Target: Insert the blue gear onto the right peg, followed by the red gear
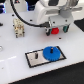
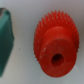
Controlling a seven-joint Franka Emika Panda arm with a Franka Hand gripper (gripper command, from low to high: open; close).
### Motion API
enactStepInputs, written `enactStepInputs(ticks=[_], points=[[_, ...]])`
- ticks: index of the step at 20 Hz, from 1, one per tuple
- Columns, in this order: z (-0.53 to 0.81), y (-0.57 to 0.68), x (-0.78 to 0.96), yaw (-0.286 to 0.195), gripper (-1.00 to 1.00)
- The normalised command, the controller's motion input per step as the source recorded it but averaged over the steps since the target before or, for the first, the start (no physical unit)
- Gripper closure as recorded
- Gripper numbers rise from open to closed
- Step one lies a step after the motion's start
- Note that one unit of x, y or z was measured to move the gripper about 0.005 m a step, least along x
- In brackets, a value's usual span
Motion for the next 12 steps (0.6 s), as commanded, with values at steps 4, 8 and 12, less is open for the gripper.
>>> enactStepInputs(ticks=[4,8,12], points=[[-0.03,-0.01,-0.29,0.0,1.0],[0.29,0.03,0.03,0.0,1.0],[0.58,0.01,0.31,0.0,1.0]])
